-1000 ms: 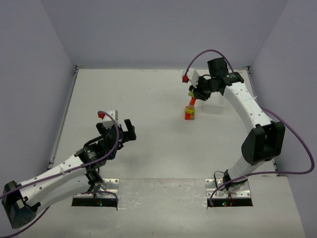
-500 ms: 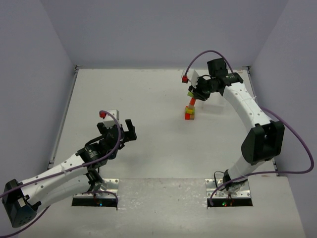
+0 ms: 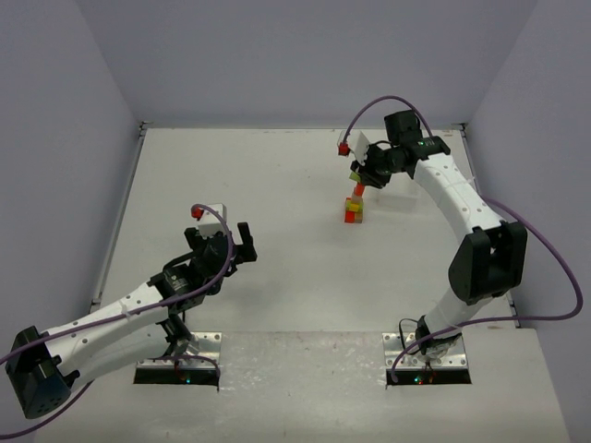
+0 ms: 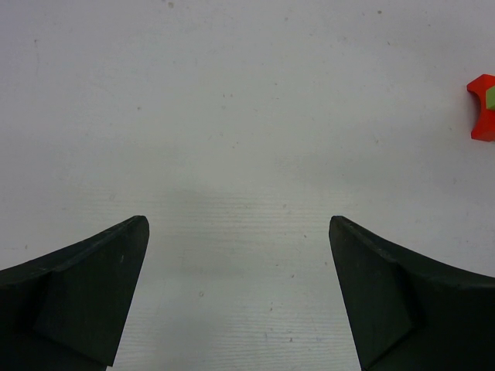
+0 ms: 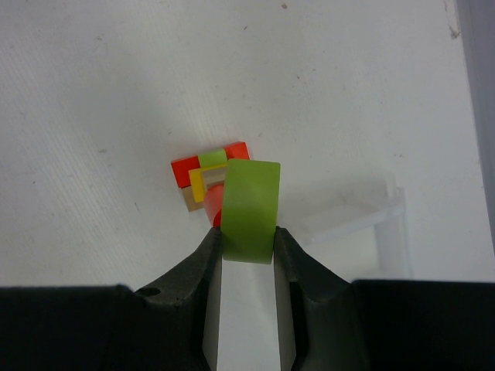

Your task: Build the wood block tower

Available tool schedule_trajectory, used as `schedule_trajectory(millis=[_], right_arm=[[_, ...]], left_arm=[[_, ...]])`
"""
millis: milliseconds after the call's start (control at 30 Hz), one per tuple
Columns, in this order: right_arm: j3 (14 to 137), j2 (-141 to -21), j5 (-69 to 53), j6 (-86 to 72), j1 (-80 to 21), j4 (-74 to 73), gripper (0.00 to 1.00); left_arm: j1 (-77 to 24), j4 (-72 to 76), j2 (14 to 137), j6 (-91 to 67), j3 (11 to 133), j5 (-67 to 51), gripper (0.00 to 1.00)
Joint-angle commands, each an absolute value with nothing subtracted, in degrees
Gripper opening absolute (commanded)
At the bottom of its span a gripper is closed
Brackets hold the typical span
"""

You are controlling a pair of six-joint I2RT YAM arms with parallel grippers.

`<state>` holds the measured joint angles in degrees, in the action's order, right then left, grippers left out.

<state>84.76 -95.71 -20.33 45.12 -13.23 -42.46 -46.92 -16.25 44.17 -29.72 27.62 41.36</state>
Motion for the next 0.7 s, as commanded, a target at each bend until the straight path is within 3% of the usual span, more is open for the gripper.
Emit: schedule_trajectory(millis=[0,667], right_arm=[[84.55,-95.53,-19.94,46.1,-13.01,-40.73,0.27],[84.9,-94.39,-21.88,45.0,-13.01,-40.87,0.33]], left_arm=[[-47.02,-14.02,43.63,-28.74,29.04,42.14,1.0],[-47.11,-13.45,43.51,-28.56,28.74,42.01,1.0]])
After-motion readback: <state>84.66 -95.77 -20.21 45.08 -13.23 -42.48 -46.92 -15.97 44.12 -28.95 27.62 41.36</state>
